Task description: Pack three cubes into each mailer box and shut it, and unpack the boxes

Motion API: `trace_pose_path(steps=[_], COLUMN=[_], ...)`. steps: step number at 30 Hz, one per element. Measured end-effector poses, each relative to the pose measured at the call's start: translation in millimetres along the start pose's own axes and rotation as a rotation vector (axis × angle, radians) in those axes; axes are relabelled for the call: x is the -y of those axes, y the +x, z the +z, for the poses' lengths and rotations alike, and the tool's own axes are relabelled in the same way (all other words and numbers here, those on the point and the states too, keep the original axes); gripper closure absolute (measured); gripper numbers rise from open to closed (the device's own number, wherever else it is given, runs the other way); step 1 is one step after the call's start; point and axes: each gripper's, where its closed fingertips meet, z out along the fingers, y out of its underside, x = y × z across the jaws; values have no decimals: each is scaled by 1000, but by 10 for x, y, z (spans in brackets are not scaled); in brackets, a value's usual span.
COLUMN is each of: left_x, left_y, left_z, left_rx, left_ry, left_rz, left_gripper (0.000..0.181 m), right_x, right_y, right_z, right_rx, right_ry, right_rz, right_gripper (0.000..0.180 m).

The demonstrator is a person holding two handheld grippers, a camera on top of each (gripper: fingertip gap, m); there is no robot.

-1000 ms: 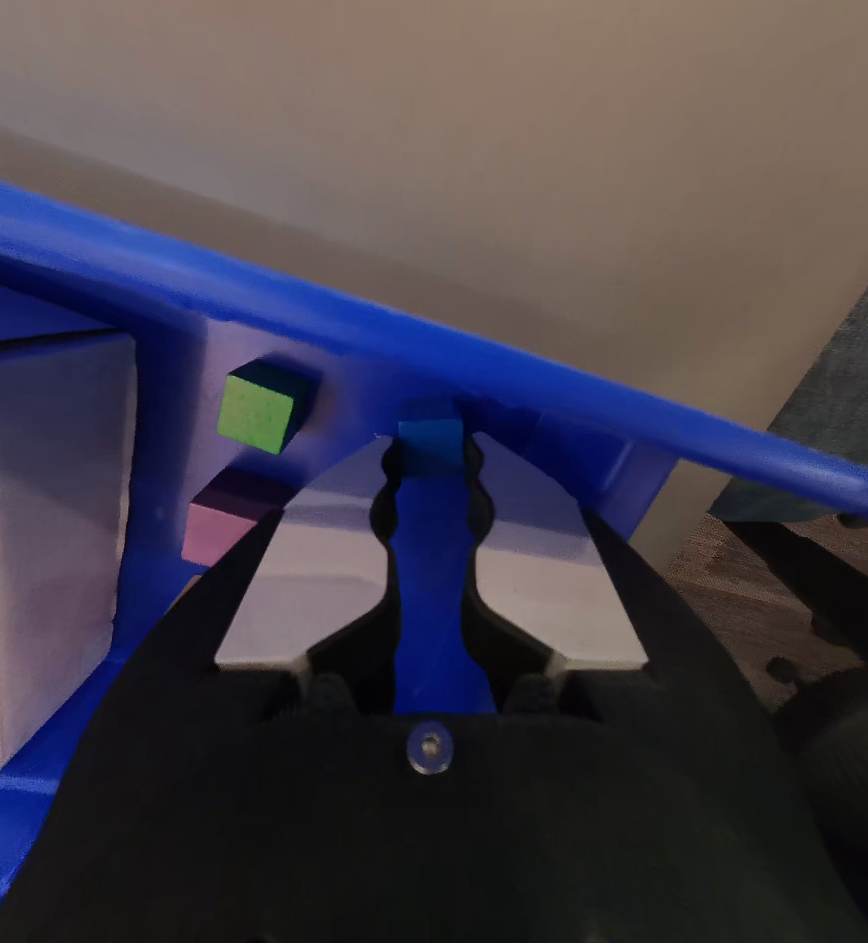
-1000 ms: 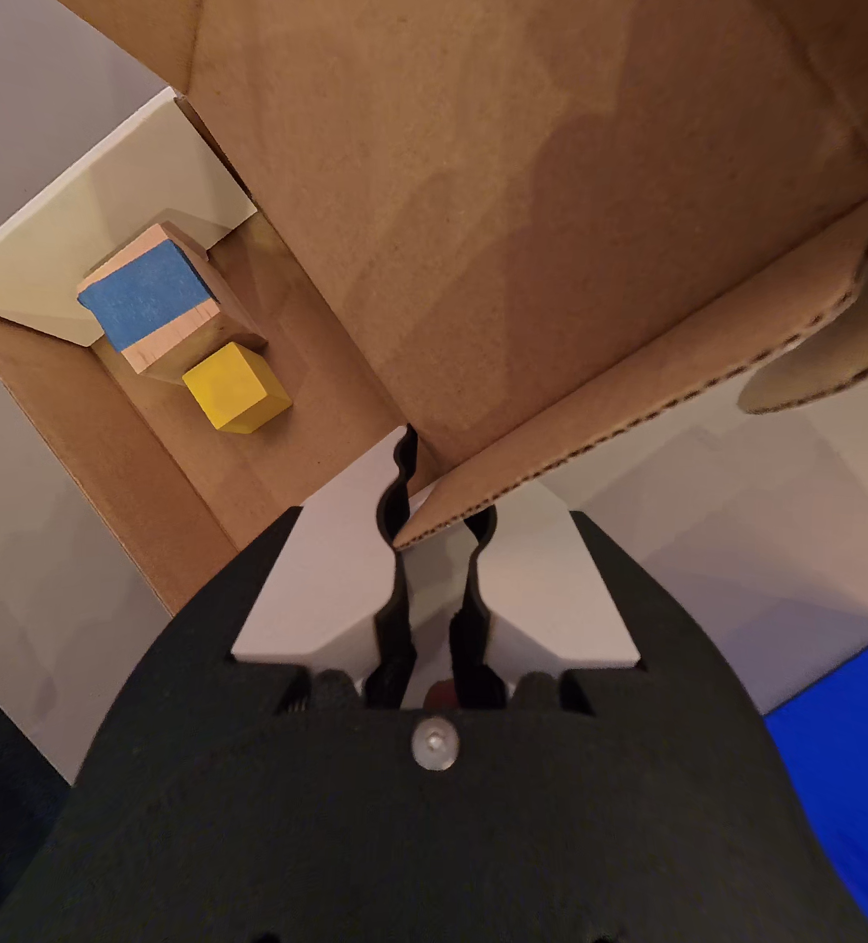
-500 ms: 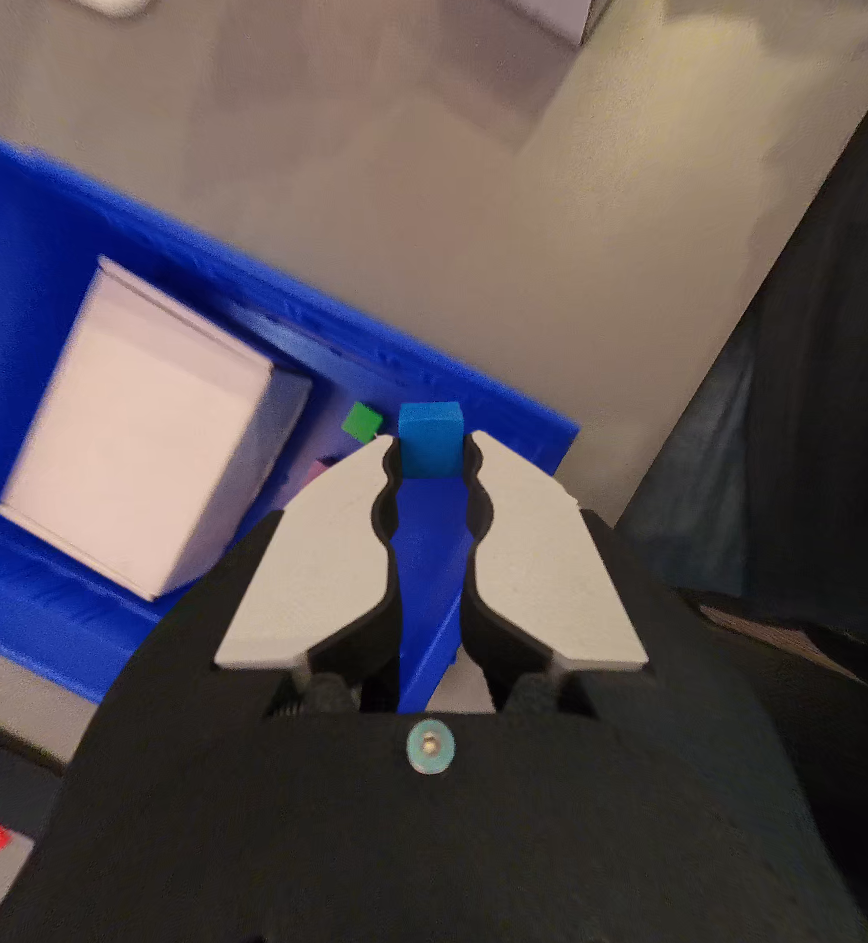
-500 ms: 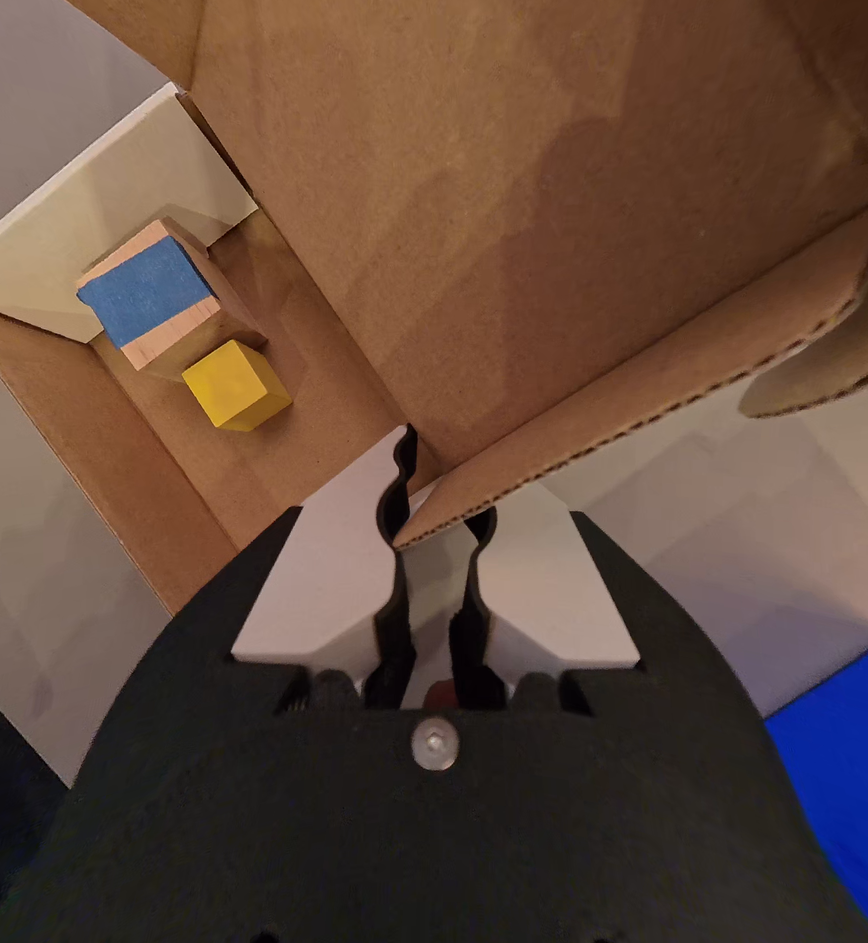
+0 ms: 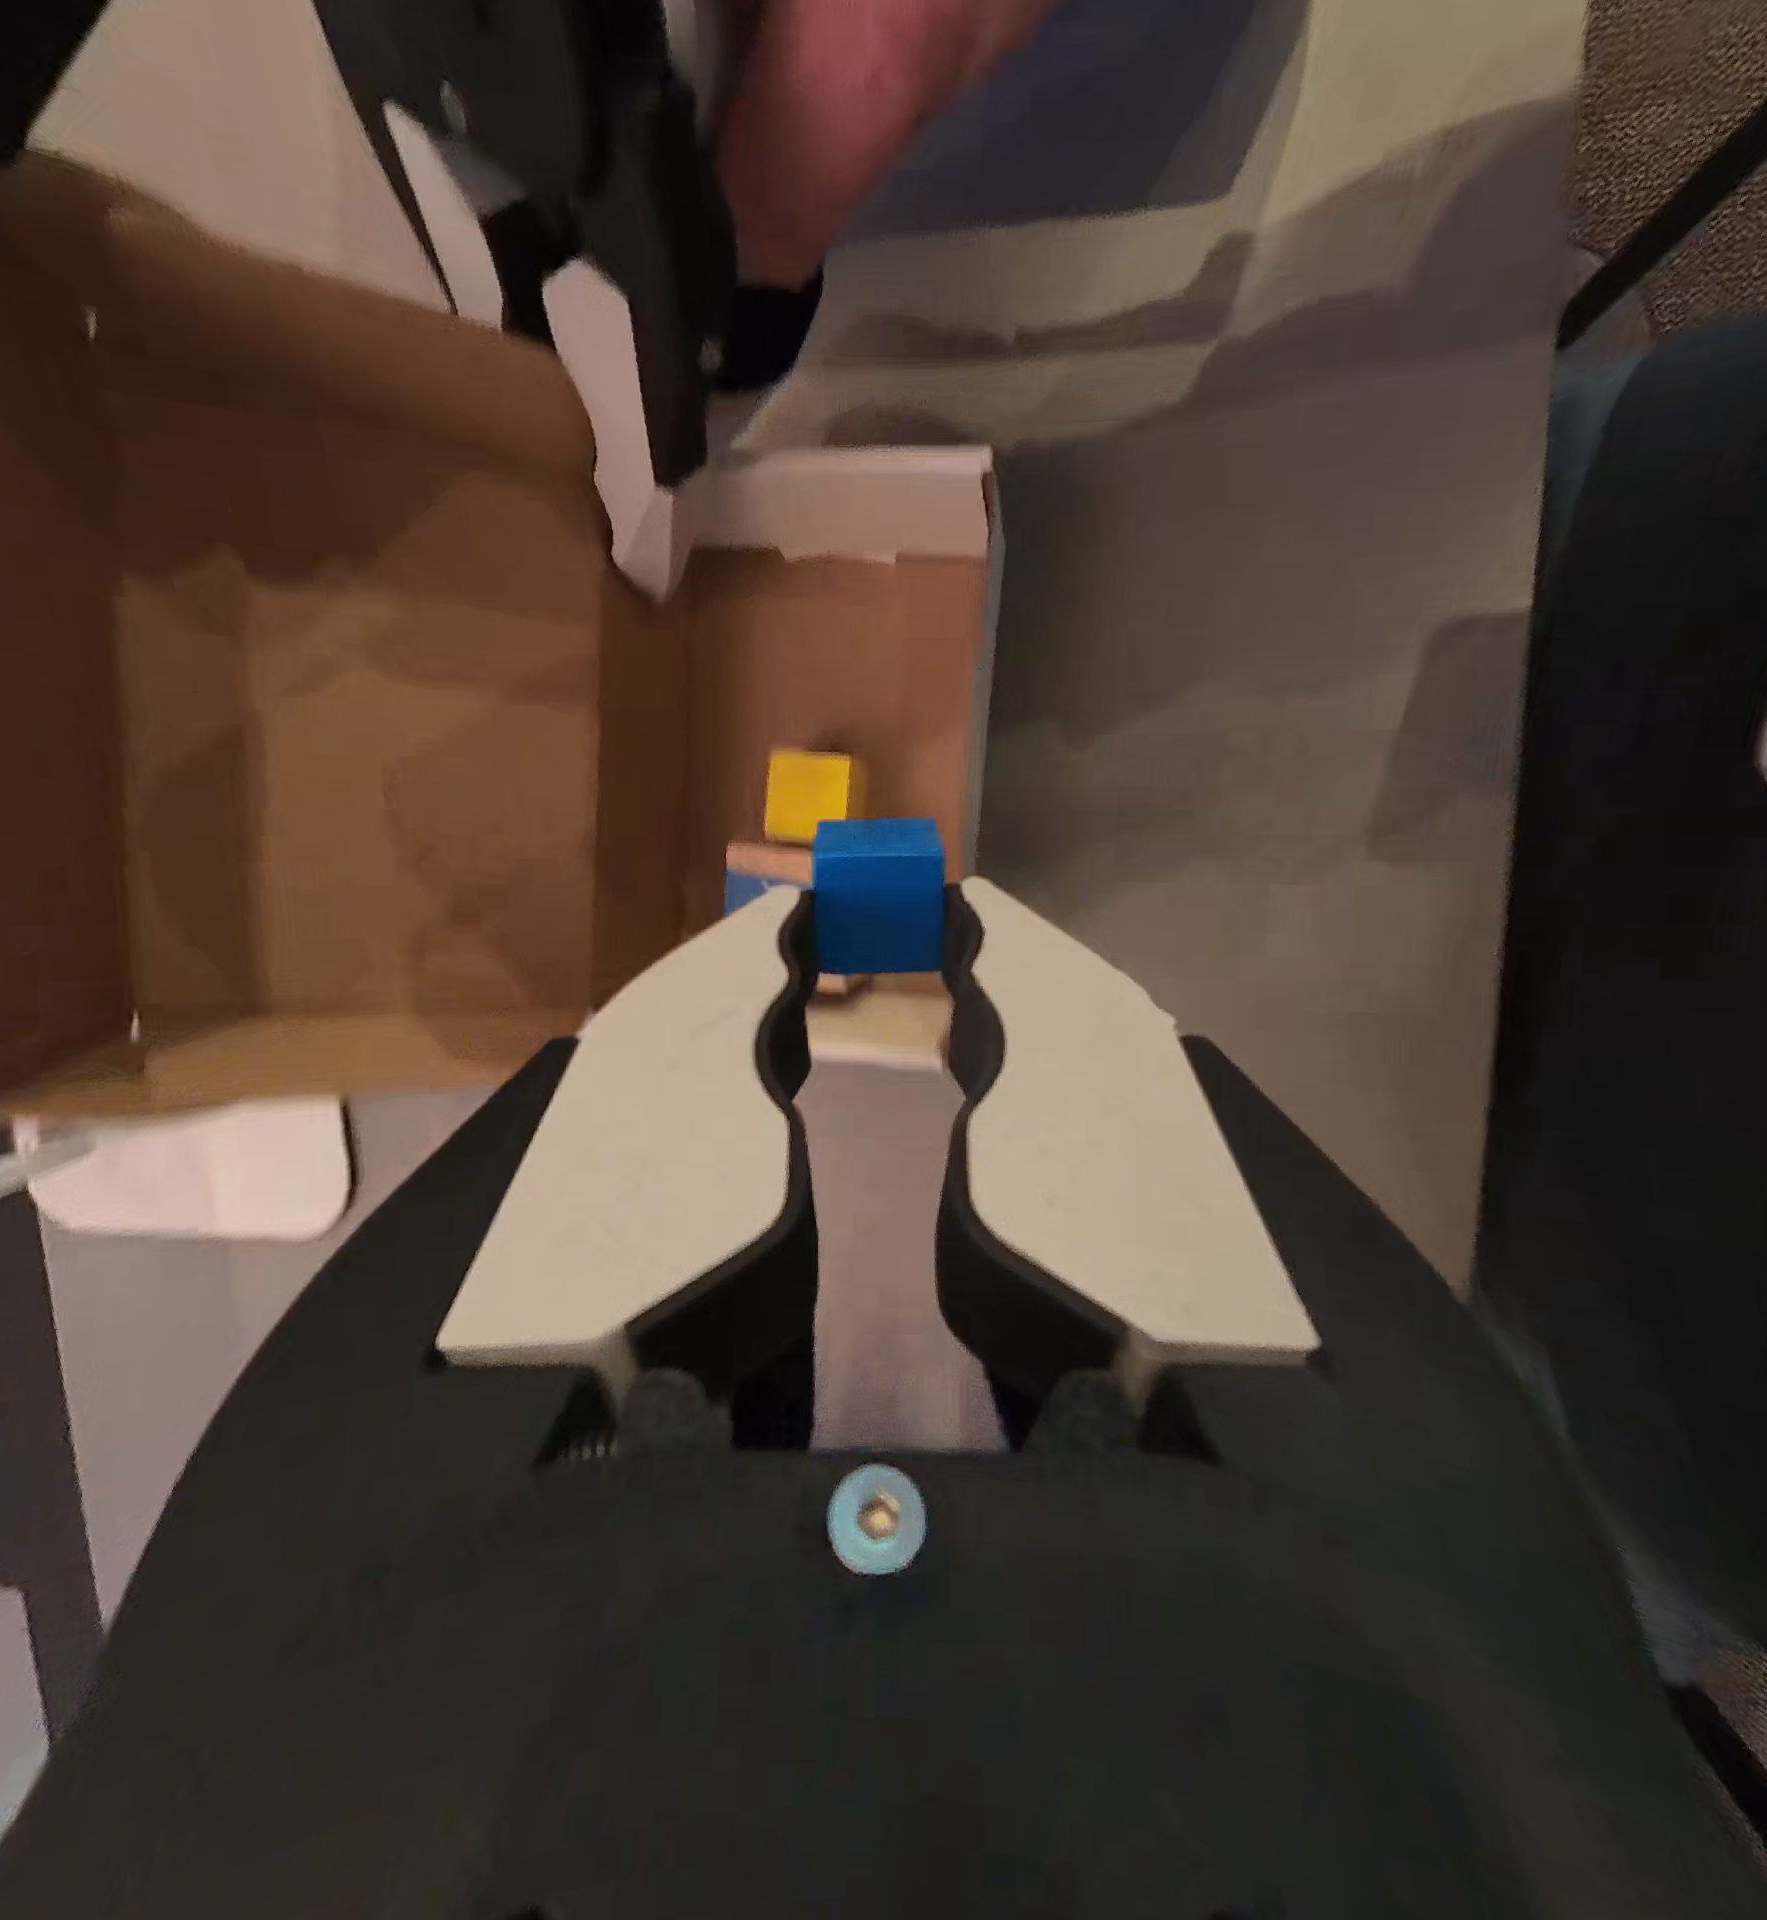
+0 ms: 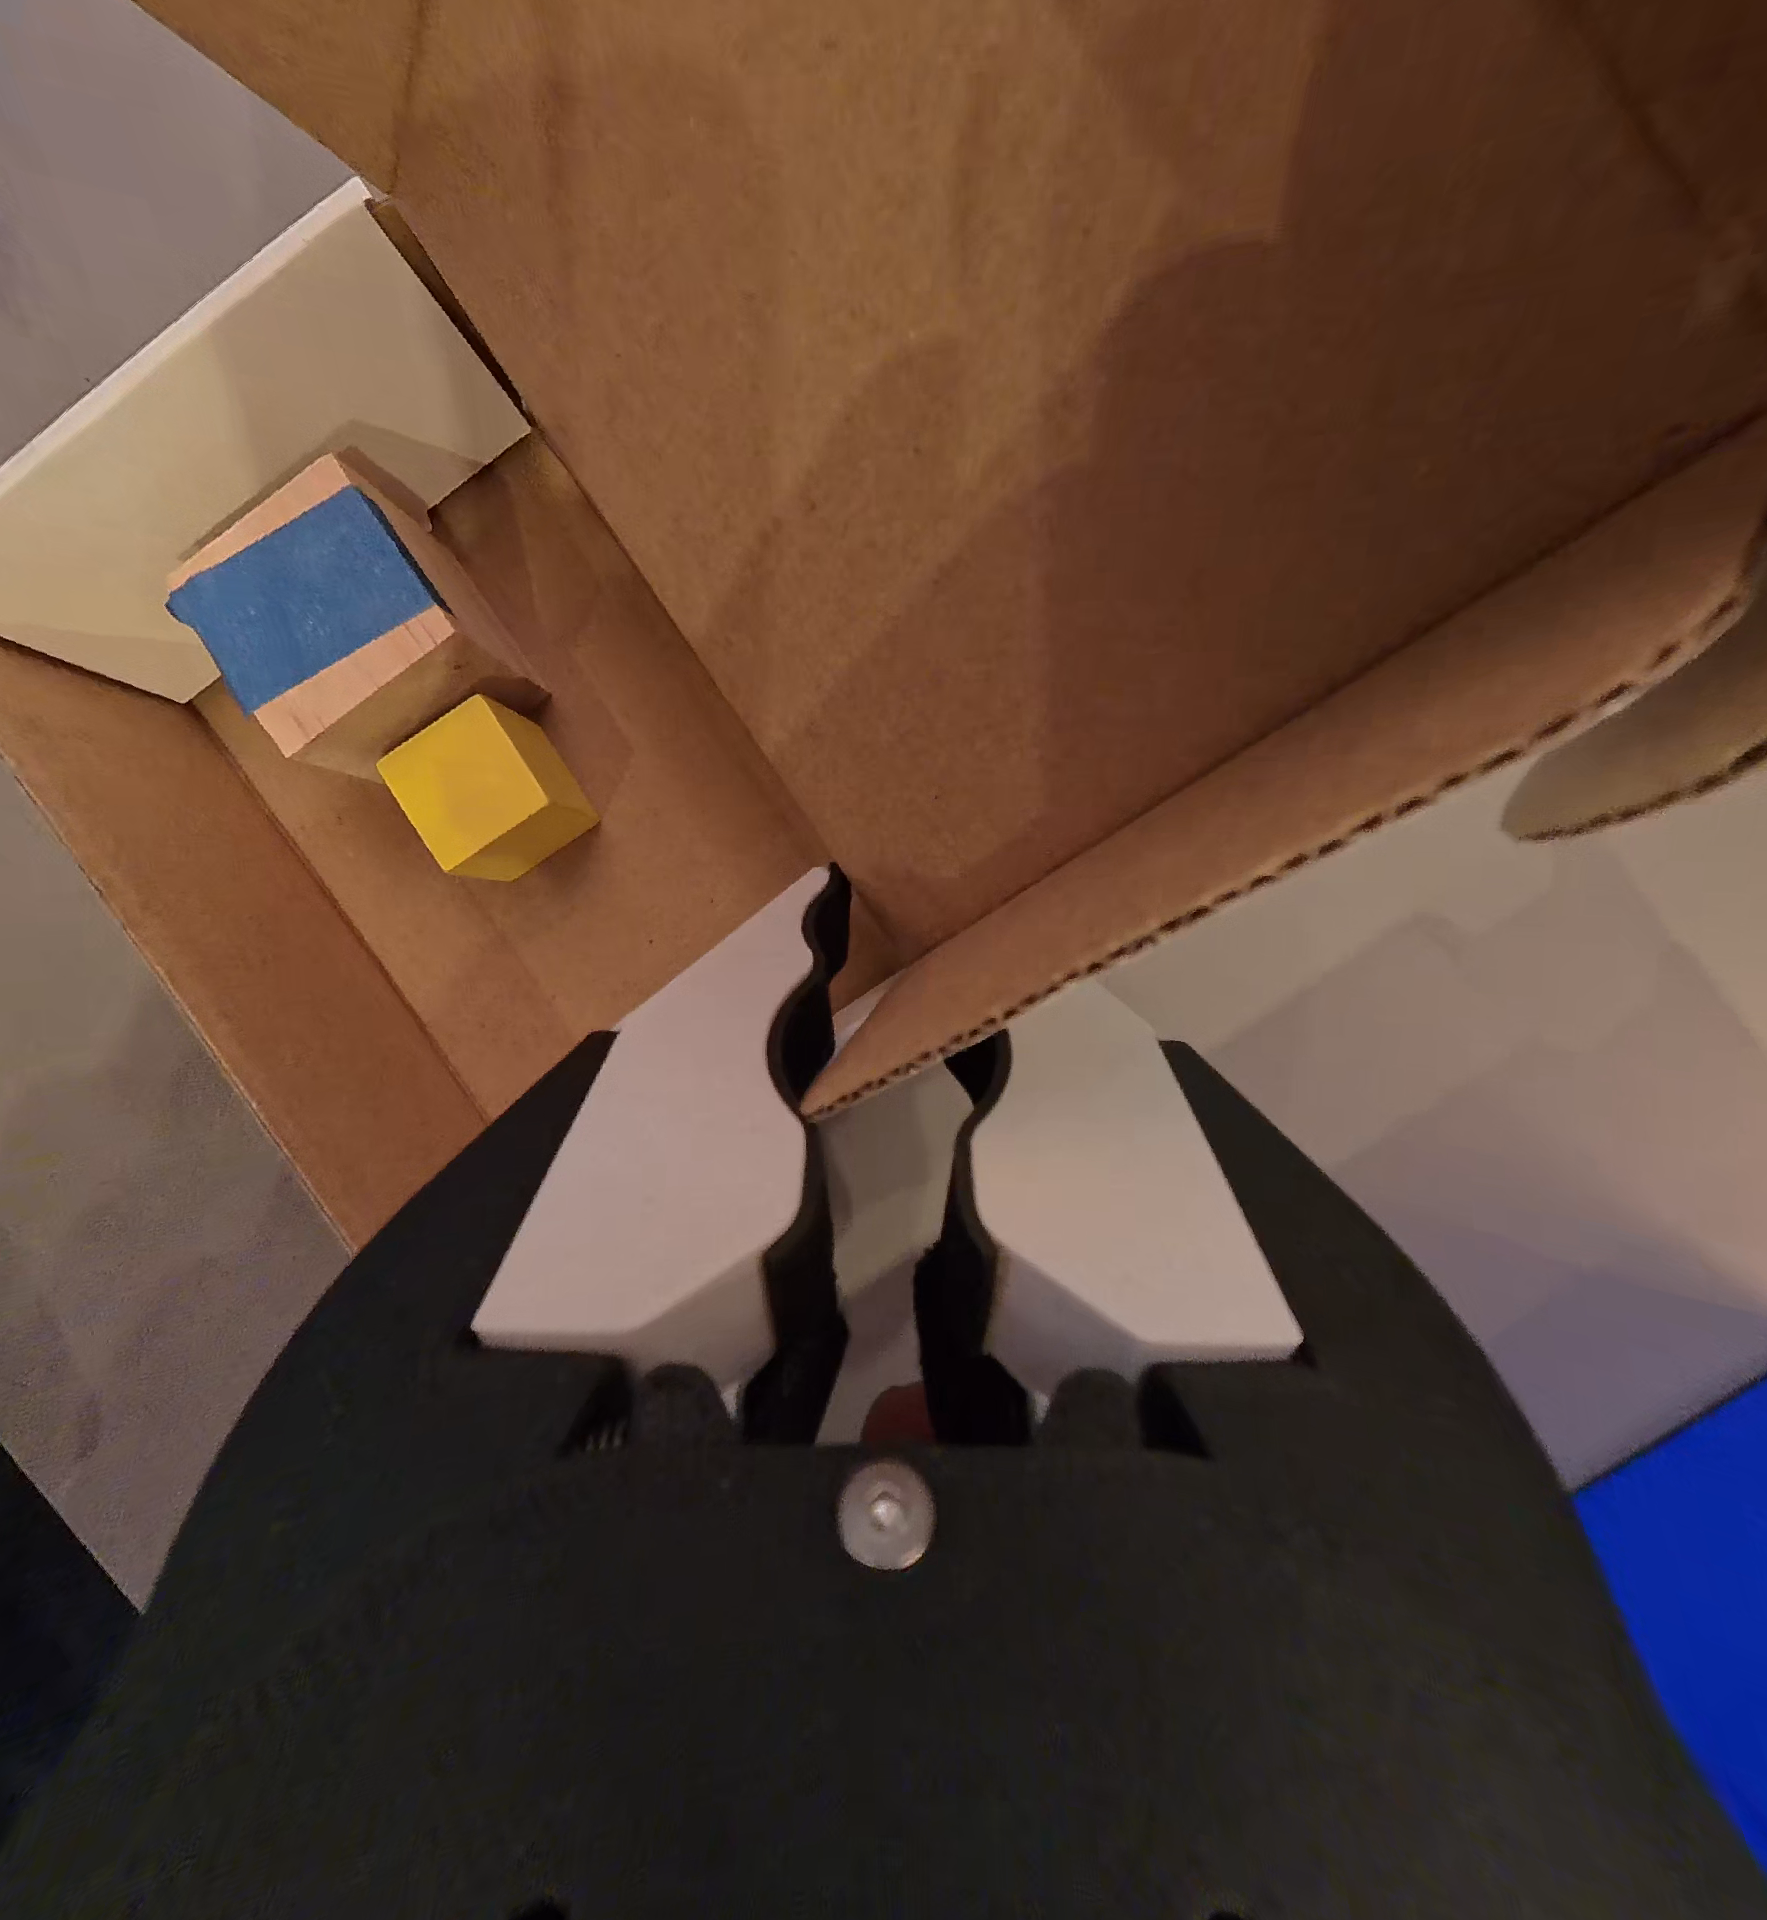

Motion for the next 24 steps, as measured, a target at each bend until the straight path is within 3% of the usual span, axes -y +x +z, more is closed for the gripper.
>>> trace_pose_path(steps=[11,24], left_x=[416,244], left_y=[-15,4], left_z=[891,1364], left_rx=[-100,-153], left_ry=[-6,-186], left_rz=[129,134], left_gripper=[158,158], right_x=[8,17], right_y=[-9,-26], right_z=[8,11], right_rx=[35,38], right_ry=[11,12], right_rz=[2,-7], right_gripper=[167,168])
